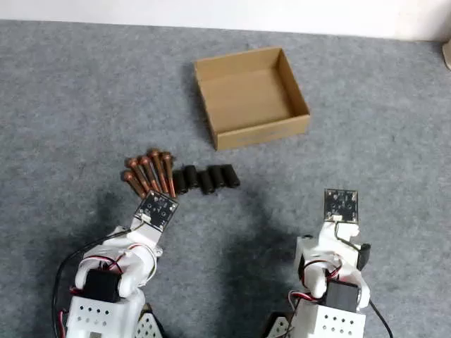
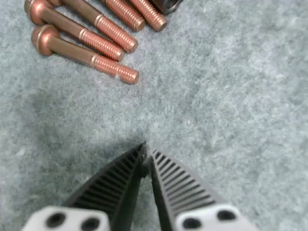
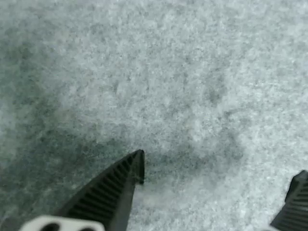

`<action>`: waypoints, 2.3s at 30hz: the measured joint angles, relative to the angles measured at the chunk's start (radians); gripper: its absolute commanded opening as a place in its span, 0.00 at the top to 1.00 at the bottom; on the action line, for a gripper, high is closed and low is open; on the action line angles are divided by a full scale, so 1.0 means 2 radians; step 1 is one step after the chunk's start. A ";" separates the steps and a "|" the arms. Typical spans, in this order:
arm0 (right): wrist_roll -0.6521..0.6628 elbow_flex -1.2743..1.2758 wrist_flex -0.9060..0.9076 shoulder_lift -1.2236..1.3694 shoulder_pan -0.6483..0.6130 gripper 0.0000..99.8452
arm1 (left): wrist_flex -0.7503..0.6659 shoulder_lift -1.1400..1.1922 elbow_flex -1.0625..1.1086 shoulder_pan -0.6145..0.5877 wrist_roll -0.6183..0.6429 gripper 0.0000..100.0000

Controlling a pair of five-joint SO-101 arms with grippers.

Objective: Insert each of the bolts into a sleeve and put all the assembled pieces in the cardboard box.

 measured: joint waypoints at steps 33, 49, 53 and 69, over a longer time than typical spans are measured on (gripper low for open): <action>0.000 0.000 0.000 0.000 0.000 0.58 | 0.000 0.000 0.000 0.000 0.000 0.99; 0.000 0.000 0.000 0.000 0.000 0.58 | 0.000 0.000 0.000 0.000 0.000 0.99; 0.000 0.000 0.000 0.000 0.000 0.58 | 0.000 0.000 0.000 0.000 0.000 0.99; 0.000 0.000 0.000 0.000 -0.041 0.58 | -0.026 0.000 -0.002 -0.001 -0.001 0.99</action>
